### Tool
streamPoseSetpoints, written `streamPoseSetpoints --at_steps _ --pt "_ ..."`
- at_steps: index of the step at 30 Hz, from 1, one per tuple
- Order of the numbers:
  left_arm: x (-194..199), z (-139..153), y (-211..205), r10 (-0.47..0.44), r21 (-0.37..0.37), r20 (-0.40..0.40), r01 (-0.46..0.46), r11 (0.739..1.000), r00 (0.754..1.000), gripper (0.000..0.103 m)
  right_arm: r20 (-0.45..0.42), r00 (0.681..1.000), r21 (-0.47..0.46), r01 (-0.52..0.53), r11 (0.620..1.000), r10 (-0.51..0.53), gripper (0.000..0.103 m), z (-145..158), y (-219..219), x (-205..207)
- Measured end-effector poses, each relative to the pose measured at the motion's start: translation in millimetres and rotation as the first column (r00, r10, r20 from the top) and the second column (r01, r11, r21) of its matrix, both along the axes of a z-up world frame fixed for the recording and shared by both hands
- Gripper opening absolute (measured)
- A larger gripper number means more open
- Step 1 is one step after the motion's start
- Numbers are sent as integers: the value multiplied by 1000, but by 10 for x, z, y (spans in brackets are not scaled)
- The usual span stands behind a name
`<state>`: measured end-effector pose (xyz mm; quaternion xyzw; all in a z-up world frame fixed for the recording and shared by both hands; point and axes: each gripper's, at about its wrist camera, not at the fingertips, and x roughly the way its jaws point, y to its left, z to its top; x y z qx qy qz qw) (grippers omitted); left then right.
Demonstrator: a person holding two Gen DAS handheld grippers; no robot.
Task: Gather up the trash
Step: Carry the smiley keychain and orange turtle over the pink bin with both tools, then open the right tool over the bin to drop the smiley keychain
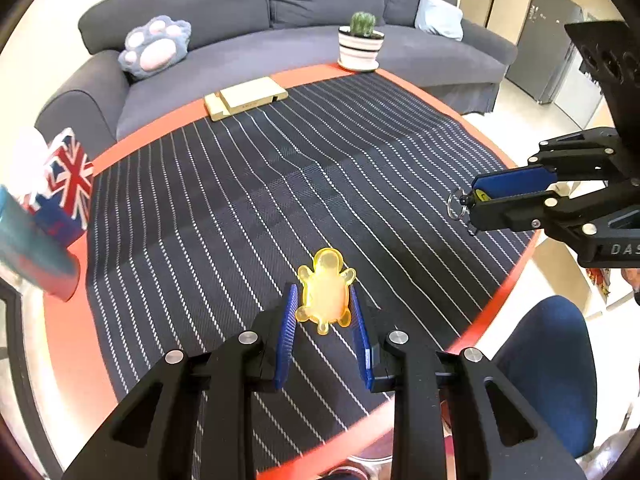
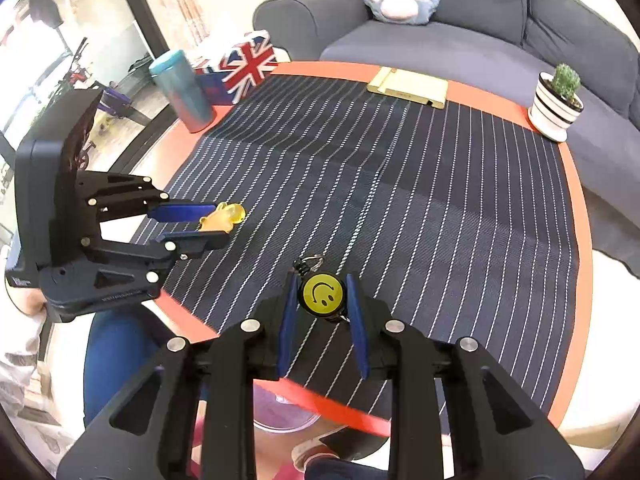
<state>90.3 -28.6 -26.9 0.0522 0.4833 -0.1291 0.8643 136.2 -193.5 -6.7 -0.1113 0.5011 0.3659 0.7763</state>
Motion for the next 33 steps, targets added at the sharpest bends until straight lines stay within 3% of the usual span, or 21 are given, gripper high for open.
streamPoseSetpoints --at_steps 17,33 --pt "-982 264 -62 -22 -44 101 26 999 995 26 54 998 67 -48 997 44 25 89 -199 -931" --pt "-1514 125 -56 -5 -115 79 14 993 997 26 -16 994 76 -104 992 105 25 -142 -185 -1455"
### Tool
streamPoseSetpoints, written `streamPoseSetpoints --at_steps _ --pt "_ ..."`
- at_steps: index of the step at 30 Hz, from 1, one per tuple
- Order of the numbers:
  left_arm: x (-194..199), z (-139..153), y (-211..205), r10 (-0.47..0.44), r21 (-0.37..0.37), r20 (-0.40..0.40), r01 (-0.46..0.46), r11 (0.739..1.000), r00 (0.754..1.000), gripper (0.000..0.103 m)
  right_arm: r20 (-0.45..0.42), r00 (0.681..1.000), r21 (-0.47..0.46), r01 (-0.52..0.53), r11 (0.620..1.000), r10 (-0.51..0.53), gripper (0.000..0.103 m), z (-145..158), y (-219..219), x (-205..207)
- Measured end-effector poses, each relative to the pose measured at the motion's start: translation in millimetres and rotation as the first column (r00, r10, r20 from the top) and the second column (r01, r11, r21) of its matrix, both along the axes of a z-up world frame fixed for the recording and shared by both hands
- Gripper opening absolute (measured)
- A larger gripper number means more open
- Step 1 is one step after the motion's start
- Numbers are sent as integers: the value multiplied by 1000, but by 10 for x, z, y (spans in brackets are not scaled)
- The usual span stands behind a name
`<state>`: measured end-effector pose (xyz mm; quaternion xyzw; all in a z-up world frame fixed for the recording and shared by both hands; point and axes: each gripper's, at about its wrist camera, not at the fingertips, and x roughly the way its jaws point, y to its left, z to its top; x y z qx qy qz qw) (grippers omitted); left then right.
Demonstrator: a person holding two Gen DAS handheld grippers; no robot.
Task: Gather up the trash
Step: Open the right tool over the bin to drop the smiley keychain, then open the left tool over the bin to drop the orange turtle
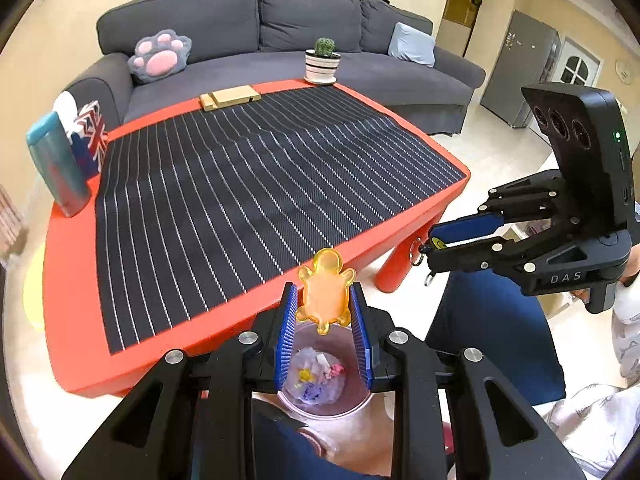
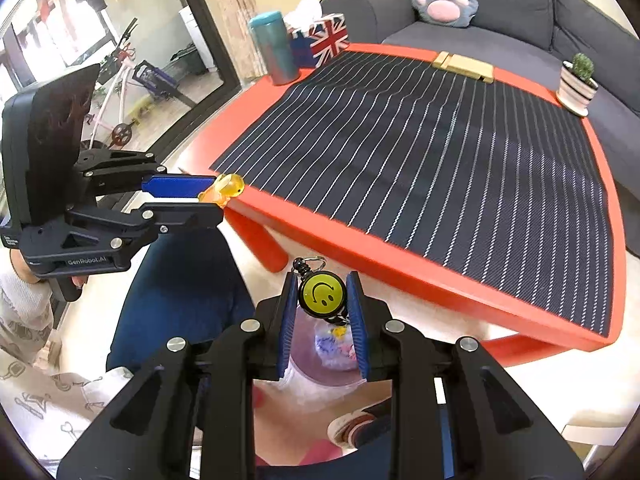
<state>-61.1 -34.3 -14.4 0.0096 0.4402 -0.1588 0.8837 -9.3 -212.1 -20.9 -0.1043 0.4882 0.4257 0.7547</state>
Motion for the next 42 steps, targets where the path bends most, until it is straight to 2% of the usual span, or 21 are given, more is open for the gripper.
streamPoseSetpoints --at_steps 3,4,5,6,7,10,19,40,41,42 --pt "-27 -30 13 1 -3 -10 -1 1000 1000 26 -5 1000 -2 -12 1000 12 25 -35 28 -36" --pt "-31 -33 12 1 -5 -11 -1 1000 1000 26 -6 1000 -1 -14 1000 14 29 -44 30 -50" --pt "-29 -37 15 2 -5 -12 -2 1000 1000 26 -5 1000 -4 -13 1000 13 37 -52 32 -56" --pt "-32 -41 18 3 -6 -13 -3 1000 1000 26 -4 1000 -3 -9 1000 9 60 -58 31 -49" --pt "-40 -44 22 3 -7 -13 -3 1000 1000 26 -6 1000 4 -4 1000 4 75 -63 26 -38" --pt "-44 -52 25 4 -7 -15 -4 1000 1000 26 -9 1000 19 13 1000 -13 89 -55 5 -12" --pt "-27 -87 16 -7 -12 -27 6 1000 1000 26 9 999 6 49 999 -49 96 -45 -59 14" --pt "2 -130 -119 -64 -23 -47 63 998 997 26 26 993 14 117 993 -117 97 39 -271 73" --pt "8 -127 -119 -63 -19 -44 62 998 997 29 25 992 17 120 993 -120 97 44 -283 80" --pt "14 -128 -119 -60 -16 -42 60 998 997 37 26 992 18 122 992 -122 97 47 -290 83"
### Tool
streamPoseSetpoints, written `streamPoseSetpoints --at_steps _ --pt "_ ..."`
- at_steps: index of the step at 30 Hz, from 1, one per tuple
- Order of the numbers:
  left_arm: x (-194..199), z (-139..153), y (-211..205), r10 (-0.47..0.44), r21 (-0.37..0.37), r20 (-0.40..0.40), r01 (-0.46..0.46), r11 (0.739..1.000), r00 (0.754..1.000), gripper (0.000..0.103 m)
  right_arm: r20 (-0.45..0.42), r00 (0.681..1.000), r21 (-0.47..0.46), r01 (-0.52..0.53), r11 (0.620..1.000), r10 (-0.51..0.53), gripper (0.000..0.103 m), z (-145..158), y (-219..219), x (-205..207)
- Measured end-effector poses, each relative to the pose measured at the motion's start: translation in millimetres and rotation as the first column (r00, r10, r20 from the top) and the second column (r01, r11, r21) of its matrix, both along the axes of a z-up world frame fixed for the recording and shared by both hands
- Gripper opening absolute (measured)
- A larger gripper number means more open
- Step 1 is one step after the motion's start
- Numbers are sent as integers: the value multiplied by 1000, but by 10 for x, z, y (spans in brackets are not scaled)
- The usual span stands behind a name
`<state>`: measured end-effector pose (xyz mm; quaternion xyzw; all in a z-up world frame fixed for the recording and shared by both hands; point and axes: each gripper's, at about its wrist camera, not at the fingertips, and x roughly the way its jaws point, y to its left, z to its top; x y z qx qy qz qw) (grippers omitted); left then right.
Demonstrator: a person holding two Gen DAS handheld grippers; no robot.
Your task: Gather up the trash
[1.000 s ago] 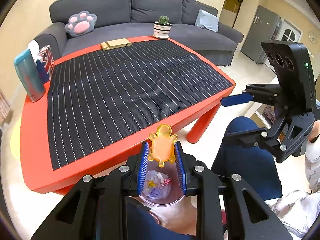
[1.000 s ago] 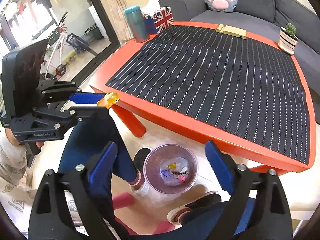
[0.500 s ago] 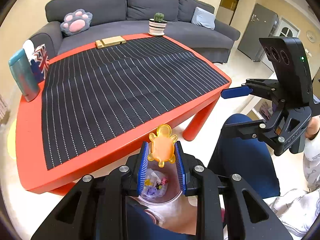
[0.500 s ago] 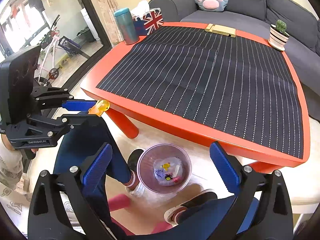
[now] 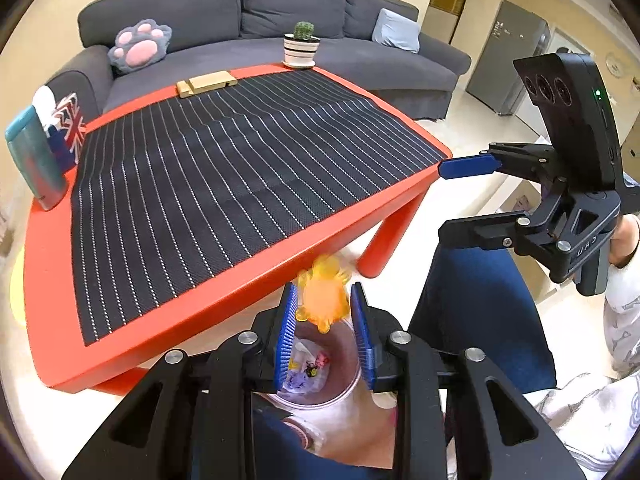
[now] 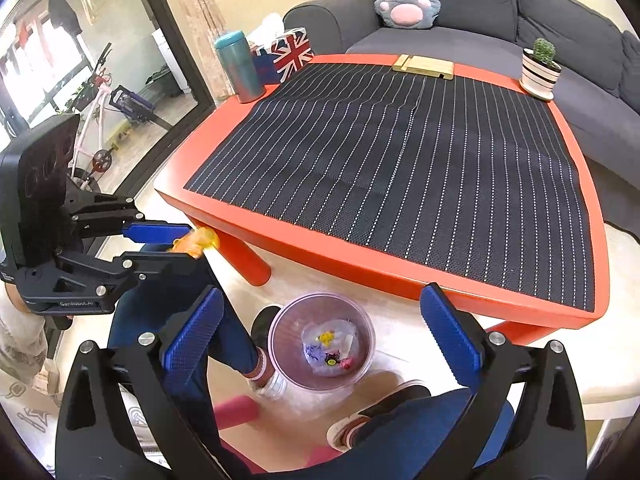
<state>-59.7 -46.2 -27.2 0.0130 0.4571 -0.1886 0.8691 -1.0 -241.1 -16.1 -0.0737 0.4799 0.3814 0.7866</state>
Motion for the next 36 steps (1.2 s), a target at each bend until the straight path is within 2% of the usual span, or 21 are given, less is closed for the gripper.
streamPoseSetpoints --at_steps 1,2,3,11,23,36 --pt "2 0 -2 6 7 3 -6 1000 1000 47 1 1000 1 2 1000 -2 97 5 -6 6" --pt "3 3 3 13 10 9 -13 1000 1000 74 1 1000 1 4 1000 -4 97 8 -9 7" --pt "1 10 17 22 4 20 -22 1000 1000 90 1 1000 2 6 1000 -6 97 10 -12 11" --pt "3 14 60 50 -9 19 -50 999 999 95 1 1000 4 10 1000 -10 97 6 -30 -4" --pt "23 35 94 66 -23 14 -65 998 998 95 7 1000 7 11 1000 -11 97 35 -1 -2" --pt "385 305 322 151 -24 101 -150 988 983 95 113 992 36 51 998 -55 99 394 118 367"
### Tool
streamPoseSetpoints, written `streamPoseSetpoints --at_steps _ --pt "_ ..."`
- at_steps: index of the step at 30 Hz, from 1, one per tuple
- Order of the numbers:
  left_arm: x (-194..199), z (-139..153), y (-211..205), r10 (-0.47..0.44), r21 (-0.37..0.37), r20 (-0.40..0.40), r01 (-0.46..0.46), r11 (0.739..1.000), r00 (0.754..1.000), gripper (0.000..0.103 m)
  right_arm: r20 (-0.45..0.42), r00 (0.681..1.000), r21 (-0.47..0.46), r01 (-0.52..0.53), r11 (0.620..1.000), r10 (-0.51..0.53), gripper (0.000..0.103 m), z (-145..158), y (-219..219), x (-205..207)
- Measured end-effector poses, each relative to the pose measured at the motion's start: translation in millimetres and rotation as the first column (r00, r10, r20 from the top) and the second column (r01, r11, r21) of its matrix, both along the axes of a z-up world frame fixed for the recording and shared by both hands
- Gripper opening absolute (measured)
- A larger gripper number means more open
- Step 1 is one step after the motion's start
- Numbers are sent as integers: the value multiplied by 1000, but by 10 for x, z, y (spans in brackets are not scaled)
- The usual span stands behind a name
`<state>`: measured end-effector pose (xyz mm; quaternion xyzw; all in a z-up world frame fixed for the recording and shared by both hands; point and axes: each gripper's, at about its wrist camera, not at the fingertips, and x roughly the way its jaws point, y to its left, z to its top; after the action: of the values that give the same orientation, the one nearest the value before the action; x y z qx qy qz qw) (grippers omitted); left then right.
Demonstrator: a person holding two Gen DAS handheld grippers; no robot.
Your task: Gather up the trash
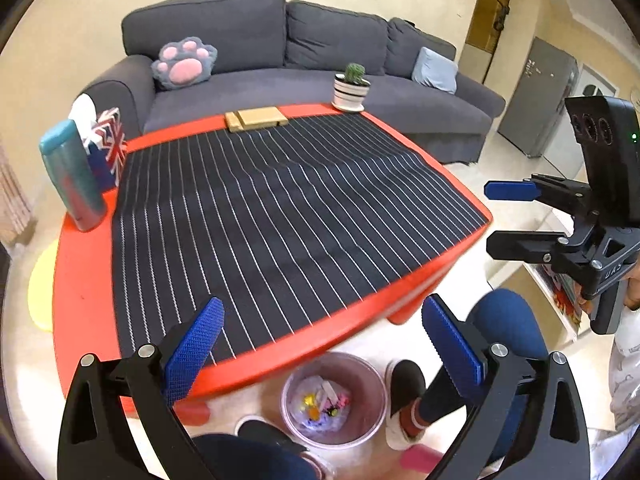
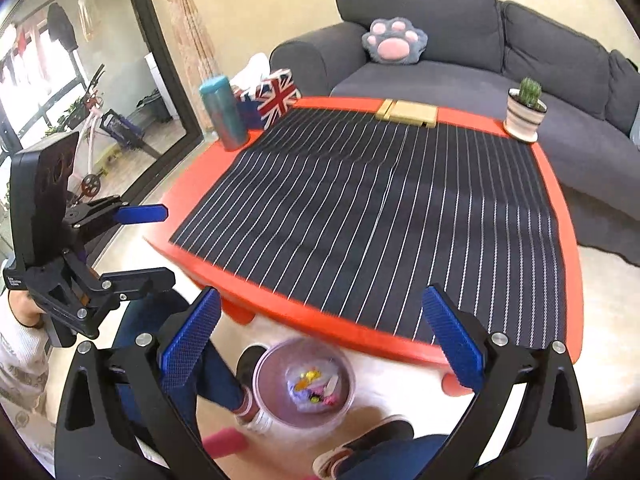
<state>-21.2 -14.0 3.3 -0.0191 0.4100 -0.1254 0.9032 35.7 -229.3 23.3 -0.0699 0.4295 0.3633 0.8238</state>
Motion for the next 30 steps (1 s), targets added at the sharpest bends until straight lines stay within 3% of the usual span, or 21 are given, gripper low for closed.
streamPoseSetpoints --at_steps 17,25,28,30 --pt "443 234 206 60 28 68 -62 998 996 95 81 996 13 47 999 -48 99 281 141 494" --pt "562 276 230 47 -6 69 -47 999 997 96 80 996 23 45 999 -47 99 320 150 552" --pt "579 275 212 77 37 75 -80 996 994 97 82 996 21 42 999 -44 99 331 147 547" --pt "589 265 220 69 18 65 -71 997 995 97 81 996 18 41 999 -42 99 327 153 548"
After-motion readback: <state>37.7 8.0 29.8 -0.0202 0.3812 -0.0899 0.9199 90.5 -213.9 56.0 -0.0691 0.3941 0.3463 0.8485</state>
